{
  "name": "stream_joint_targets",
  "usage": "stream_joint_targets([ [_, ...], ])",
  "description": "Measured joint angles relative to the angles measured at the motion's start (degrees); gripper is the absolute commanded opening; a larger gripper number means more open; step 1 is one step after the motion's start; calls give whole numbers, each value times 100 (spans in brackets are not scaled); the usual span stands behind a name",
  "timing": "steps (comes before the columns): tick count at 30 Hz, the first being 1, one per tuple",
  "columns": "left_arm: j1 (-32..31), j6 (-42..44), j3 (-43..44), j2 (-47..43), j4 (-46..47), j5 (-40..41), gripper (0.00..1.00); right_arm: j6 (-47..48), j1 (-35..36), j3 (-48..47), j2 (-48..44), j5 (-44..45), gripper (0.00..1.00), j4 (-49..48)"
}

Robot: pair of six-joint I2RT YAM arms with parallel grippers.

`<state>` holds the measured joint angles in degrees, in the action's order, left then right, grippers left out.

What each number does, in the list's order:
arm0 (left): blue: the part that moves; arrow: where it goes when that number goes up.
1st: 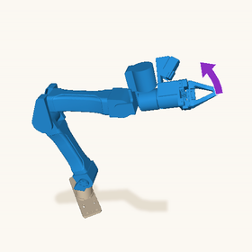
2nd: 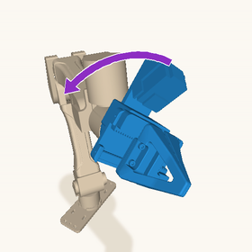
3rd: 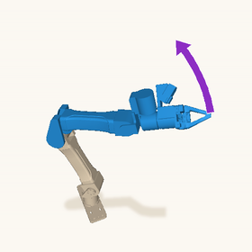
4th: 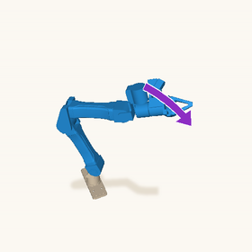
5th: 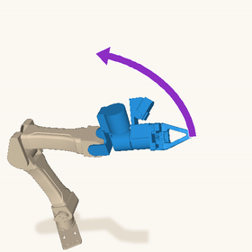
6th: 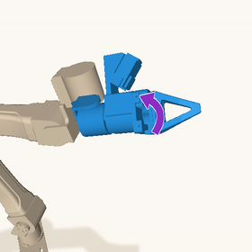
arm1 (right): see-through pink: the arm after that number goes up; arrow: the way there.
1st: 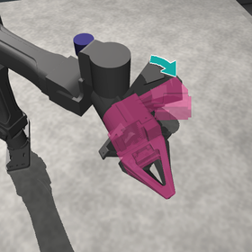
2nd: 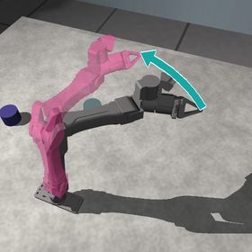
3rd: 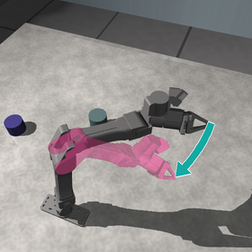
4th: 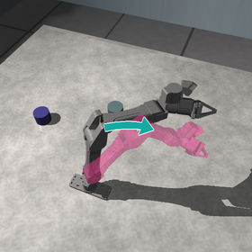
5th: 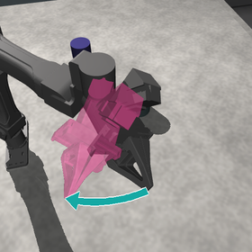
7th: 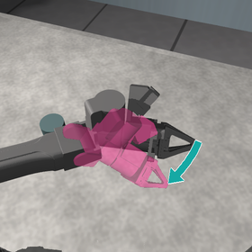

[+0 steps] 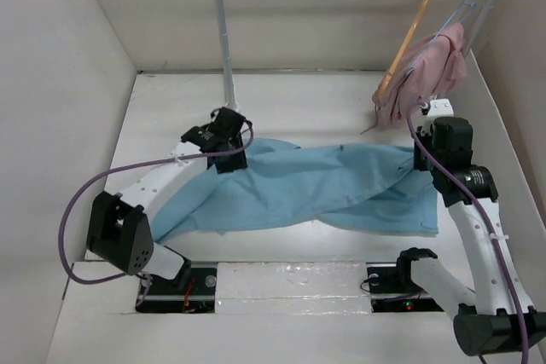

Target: Place the trousers on the hanger

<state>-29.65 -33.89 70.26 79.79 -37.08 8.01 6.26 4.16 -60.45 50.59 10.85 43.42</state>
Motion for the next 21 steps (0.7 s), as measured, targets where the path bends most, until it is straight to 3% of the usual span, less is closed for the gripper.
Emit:
stream_joint_targets([
  [2,39,24,-654,149,-13,-249,47,-4,-42,74,-37,197,0,31],
  [3,83,31,-835,140,-72,-341,49,-7,-59,94,-94,249,0,39],
  [4,151,37,-901,96,-127,-374,53,-15,-96,133,-188,267,0,44],
  [5,243,55,-903,44,-122,-385,65,-39,-129,190,-306,256,0,66],
  [7,562,127,-879,-144,26,-407,71,-103,-197,487,-684,247,0,92],
  [11,1458,262,-625,-251,369,-356,70,-179,-269,603,-848,232,0,483],
  [15,2225,363,-188,372,844,-372,65,-109,-304,184,-393,55,0,560],
  [21,2533,614,439,1847,1071,-634,63,-20,-304,299,-402,-557,0,382],
])
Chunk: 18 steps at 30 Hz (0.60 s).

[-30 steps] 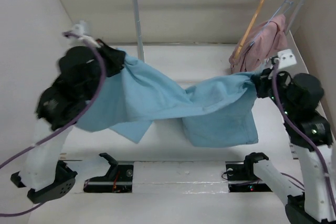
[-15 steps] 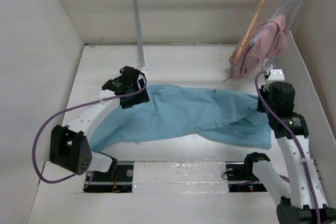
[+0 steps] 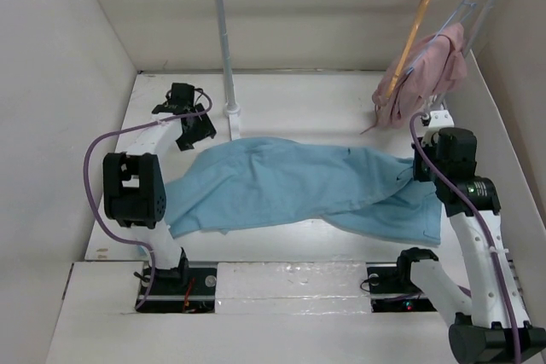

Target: Place the trousers on the hanger

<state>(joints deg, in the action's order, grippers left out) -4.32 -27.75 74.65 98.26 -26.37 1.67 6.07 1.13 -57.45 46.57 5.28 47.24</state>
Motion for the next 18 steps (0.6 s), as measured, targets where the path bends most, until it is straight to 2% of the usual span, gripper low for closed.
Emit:
stream_joint_targets([
  [7,-48,286,-149,275,11,-212,60,68,-4,402,-118,-542,0,-168],
  [9,-46,328,-278,380,120,-212,56,87,-4,452,-116,-612,0,-179],
  [13,-46,376,-734,588,280,-142,55,127,-4,474,-120,-640,0,-184],
  [14,-46,352,-745,577,328,-160,48,127,-4,474,-122,-640,0,-186],
  [15,-46,382,-758,564,400,-76,29,127,-4,472,-122,-640,0,-186],
  [16,-50,367,-785,566,407,-57,29,127,-4,474,-122,-643,0,-186],
  [17,-48,404,-811,568,442,-2,2,125,-4,474,-120,-664,0,-190],
  [18,-48,367,-828,570,466,72,0,127,-4,472,-120,-686,0,-190],
])
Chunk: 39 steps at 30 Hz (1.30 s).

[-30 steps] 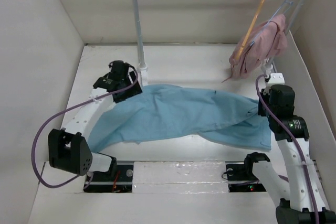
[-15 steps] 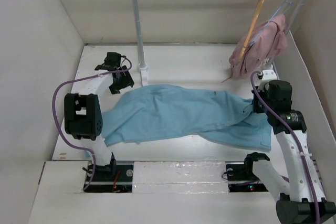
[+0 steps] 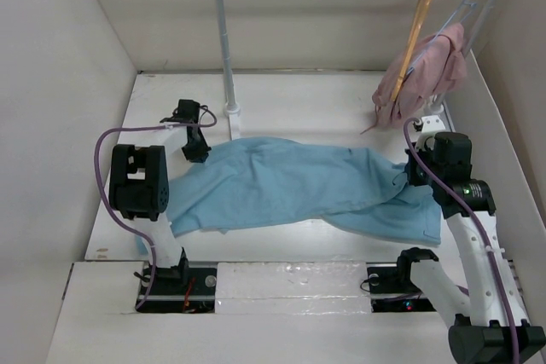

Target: Place the trousers on the hanger

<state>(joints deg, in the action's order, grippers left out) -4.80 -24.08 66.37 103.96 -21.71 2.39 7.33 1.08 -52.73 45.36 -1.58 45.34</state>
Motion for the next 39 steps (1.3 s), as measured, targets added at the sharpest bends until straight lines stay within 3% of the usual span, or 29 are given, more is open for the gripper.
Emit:
stream_joint_targets([
  [8,-2,-4,343,-59,-415,164,0,-2,0,-44,4,-192,0,-37],
  [12,-2,28,570,-647,-634,369,0,-2,0,-122,0,-269,0,-39],
  [13,-2,31,608,-807,-656,402,5,-2,0,-125,-2,-297,0,-44],
  [15,-2,28,654,-999,-649,474,0,-2,2,-125,-7,-348,0,-42],
  [20,68,66,144,-992,-350,568,0,0,17,-168,7,-361,0,-28],
  [21,116,63,55,-922,-354,546,4,0,22,-197,7,-361,0,-28],
  [23,227,81,17,-693,-372,533,36,2,39,-234,2,-358,0,-31],
  [24,269,107,28,-542,-345,531,46,2,46,-240,0,-358,0,-33],
  [26,341,68,109,-225,-337,533,57,15,50,-240,-2,-354,0,-24],
  [31,369,66,210,33,-225,485,57,44,50,-238,-42,-358,0,20],
  [36,369,68,385,35,26,330,47,37,50,-55,-188,-555,0,-37],
  [39,369,105,396,35,162,269,47,37,50,133,-262,-573,0,-28],
])
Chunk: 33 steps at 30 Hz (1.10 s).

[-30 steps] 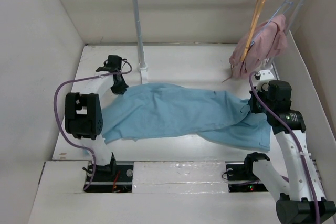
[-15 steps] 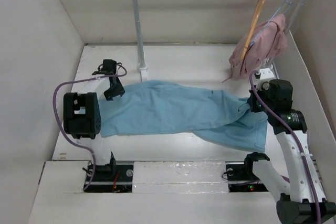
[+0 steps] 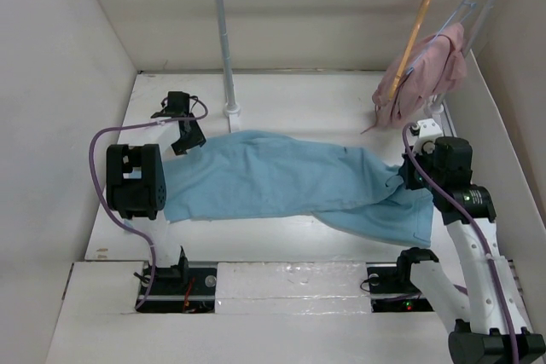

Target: Place the trousers on the hanger

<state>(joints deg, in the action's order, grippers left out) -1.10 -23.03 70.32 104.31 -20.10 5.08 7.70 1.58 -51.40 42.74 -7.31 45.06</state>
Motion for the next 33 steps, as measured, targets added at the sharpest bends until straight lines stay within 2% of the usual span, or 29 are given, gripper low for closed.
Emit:
stream_joint_targets([
  [9,0,254,295,542,109,-11,47,-11,0,39,-13,-2,0,-11],
  [10,0,269,302,551,120,-4,41,-20,0,39,-13,-2,0,-13],
  [11,0,289,302,553,114,-2,12,-24,0,39,-13,-4,0,-15],
  [12,0,286,304,555,116,28,0,-33,4,39,-13,-11,0,-15],
  [18,2,280,352,553,81,-24,0,-46,37,-48,0,-20,0,-2],
  [22,2,214,367,273,-173,11,0,-52,81,-428,105,-20,0,52],
  [28,-4,44,509,-1314,-675,216,0,-48,442,-1237,315,17,0,133],
  [33,-7,-39,708,-2863,-896,619,0,-13,737,-1766,238,457,0,400],
])
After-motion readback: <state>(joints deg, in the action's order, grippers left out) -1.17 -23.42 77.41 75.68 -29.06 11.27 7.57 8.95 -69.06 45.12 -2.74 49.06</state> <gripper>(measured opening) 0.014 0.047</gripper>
